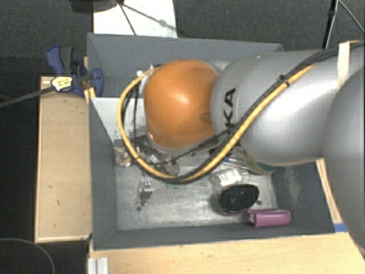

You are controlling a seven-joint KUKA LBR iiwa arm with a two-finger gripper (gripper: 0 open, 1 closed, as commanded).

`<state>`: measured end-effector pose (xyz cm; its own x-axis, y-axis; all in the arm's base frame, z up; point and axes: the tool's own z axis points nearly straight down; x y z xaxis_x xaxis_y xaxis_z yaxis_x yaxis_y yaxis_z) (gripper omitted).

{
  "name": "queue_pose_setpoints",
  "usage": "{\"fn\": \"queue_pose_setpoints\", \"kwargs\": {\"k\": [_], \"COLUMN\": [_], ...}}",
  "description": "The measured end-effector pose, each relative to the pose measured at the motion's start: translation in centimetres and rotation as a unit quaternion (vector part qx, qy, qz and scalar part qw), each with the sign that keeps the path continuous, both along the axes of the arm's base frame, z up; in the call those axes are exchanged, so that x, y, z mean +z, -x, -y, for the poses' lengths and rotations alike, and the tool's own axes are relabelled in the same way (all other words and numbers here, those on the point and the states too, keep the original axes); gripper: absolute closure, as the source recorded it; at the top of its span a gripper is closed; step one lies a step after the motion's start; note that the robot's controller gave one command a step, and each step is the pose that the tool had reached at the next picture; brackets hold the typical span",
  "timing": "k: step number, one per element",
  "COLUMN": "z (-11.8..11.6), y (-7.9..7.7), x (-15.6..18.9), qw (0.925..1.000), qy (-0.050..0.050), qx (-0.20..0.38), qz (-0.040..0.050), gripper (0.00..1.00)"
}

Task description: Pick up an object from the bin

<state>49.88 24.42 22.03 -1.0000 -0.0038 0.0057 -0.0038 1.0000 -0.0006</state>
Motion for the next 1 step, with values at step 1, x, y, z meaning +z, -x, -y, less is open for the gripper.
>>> {"fn": "queue_pose_setpoints", "kwargs": {"k": [1], "z": [13.0], "y": [-0.54], "x": [-11.2], "qw": [0.9978], "qy": [0.002], "qx": [0.066], "qz": [0.0002], "gripper": [0.0]}}
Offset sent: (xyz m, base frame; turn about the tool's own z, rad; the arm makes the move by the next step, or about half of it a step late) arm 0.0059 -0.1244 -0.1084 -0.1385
